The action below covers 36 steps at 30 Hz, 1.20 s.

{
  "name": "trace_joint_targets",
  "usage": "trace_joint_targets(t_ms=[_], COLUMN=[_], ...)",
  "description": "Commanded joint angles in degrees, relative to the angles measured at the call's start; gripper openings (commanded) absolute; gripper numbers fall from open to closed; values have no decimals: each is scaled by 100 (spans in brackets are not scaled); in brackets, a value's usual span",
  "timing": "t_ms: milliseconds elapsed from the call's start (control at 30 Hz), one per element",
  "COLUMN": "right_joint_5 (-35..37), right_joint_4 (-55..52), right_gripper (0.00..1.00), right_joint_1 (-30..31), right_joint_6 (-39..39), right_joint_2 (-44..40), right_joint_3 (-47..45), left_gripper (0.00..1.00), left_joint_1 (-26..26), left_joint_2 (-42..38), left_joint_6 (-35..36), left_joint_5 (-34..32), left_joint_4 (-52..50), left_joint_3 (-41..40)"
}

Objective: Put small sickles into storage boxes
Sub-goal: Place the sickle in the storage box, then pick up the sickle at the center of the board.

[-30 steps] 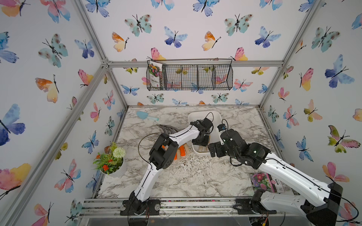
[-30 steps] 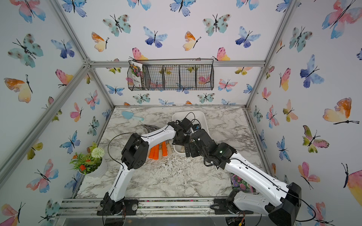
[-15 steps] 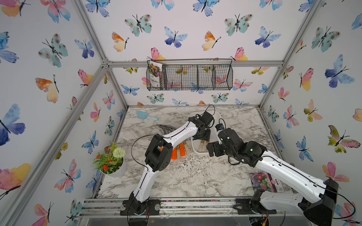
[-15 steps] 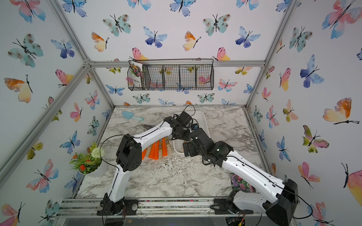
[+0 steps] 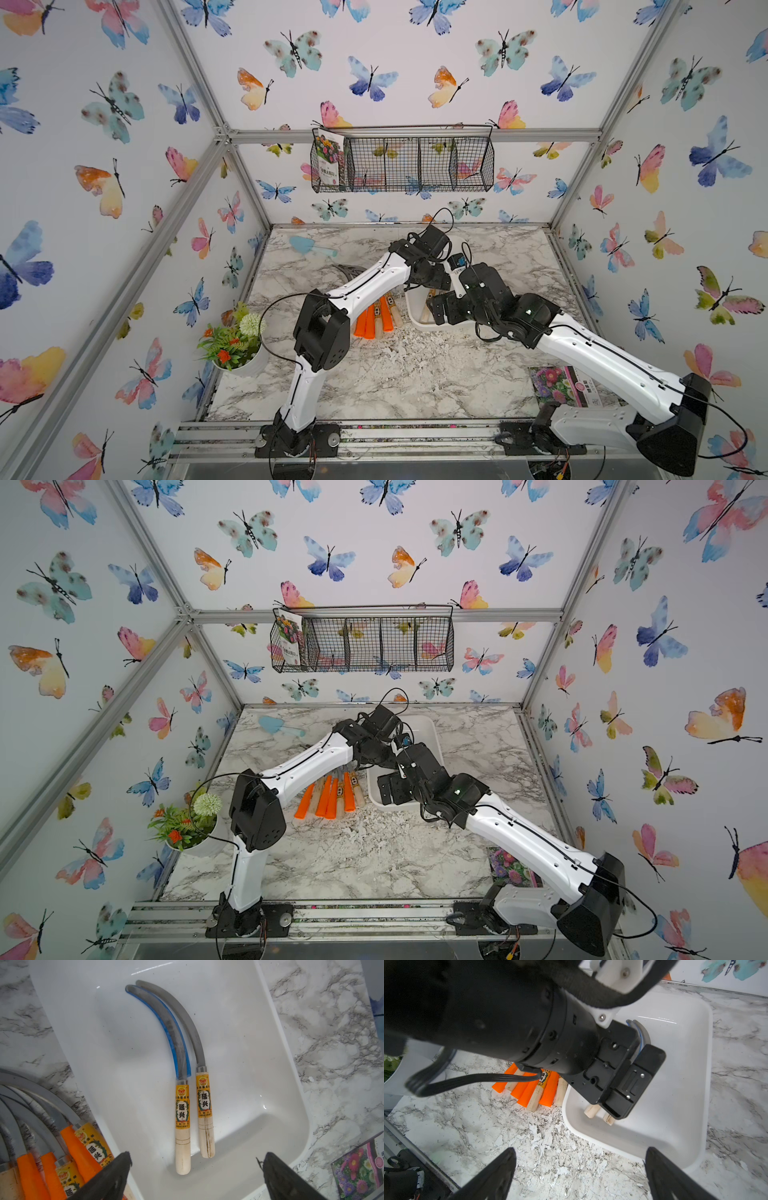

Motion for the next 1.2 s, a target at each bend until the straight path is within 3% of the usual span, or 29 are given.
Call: trace_joint_targets(t_ms=[0,900,1167], right_joint_5=[-190,-1199,-1410], right_joint_4=[227,1196,1346], right_gripper=[99,98,98], right_joint_1=[-39,14,120], right_joint_6=[-124,-76,55], right_joint_2=[130,1571,1892], right_joint_3=[164,641,641], left_gripper=[98,100,91], left_joint_1=[127,1051,1398], left_joint_2=[-386,-2434,-2824], left_joint_6=[42,-47,-128], left_joint_5=[-177,-331,-189], left_joint_4=[-124,181,457], left_joint_3=[-145,-2989,-3889])
